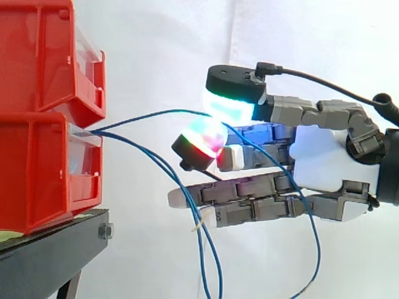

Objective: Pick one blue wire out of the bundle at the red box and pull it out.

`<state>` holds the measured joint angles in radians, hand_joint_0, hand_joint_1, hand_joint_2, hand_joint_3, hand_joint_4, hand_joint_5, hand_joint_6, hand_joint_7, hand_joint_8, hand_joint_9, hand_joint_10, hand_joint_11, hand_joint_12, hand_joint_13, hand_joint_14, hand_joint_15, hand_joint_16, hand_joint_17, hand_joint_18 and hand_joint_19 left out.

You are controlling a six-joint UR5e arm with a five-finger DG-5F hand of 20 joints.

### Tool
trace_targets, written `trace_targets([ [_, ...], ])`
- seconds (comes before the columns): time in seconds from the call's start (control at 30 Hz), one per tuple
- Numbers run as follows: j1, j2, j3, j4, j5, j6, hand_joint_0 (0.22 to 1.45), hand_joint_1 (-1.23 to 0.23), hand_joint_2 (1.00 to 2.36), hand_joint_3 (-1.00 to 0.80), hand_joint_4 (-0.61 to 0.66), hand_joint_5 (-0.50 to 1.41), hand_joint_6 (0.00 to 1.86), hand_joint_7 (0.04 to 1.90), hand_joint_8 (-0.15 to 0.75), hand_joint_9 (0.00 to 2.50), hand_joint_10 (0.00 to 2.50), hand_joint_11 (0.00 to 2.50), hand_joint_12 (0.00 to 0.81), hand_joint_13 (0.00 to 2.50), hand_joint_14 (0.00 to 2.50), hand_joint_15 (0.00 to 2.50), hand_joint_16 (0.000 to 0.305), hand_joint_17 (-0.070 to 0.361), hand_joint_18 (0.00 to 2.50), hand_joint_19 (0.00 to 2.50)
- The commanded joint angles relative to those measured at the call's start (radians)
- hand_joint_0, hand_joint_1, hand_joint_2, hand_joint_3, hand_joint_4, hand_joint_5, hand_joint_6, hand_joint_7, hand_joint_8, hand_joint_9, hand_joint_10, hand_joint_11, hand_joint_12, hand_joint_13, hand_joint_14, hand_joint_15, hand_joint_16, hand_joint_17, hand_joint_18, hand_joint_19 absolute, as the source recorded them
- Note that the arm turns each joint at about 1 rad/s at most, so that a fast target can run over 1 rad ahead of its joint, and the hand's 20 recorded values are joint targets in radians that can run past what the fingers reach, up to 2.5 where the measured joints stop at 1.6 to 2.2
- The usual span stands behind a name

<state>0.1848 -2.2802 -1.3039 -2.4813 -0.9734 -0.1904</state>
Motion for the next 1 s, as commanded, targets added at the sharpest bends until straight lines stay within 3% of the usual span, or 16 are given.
trace_targets([
  [0.0, -0.001, -0.001, 0.000, 0.001, -0.001, 0.002, 0.62, -0.83, 1.03, 0.00, -0.09, -0.07, 0.77, 1.17, 0.183, 1.17, 0.02, 0.94, 0.344, 0.45, 0.01, 0.25, 0.044, 0.099, 0.50, 0.40],
  [0.33, 0.001, -0.001, 0.000, -0.010, 0.002, -0.004, 0.62, -0.83, 1.03, 0.00, -0.09, -0.07, 0.77, 1.18, 0.191, 1.15, 0.02, 0.91, 0.344, 0.45, 0.01, 0.25, 0.044, 0.099, 0.51, 0.39],
  [0.97, 0.002, 0.001, 0.000, -0.102, -0.004, -0.006, 0.62, -0.82, 1.03, 0.00, -0.09, -0.08, 0.78, 1.14, 0.199, 1.15, 0.02, 0.90, 0.351, 0.46, 0.01, 0.25, 0.045, 0.101, 0.52, 0.38],
])
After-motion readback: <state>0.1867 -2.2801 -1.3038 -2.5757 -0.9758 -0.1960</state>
